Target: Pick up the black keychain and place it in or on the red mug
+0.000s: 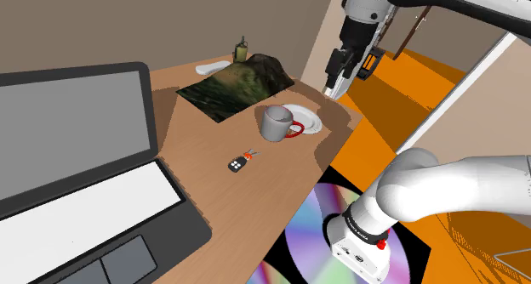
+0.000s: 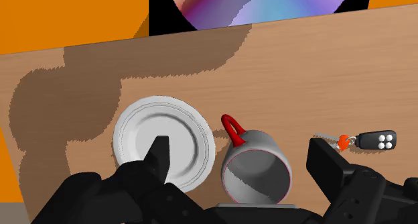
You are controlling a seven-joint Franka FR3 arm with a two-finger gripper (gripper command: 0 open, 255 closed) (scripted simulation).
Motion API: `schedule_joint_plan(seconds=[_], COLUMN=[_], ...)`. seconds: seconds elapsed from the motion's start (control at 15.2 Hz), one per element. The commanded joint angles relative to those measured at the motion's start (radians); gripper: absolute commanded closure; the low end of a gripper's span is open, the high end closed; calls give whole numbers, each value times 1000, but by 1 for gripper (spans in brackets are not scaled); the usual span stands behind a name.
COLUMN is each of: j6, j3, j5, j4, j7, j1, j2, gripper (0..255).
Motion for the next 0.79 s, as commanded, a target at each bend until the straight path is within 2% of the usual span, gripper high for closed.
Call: schedule_joint_plan(seconds=[0.0, 0.4, 0.73], j6=[0, 141, 280], j3=[0, 98, 190], j5=[0, 106, 194], j4=[0, -148, -234], j7=[0, 189, 343], j1=[0, 11, 26], j2=[0, -18, 16], gripper=[0, 0, 0])
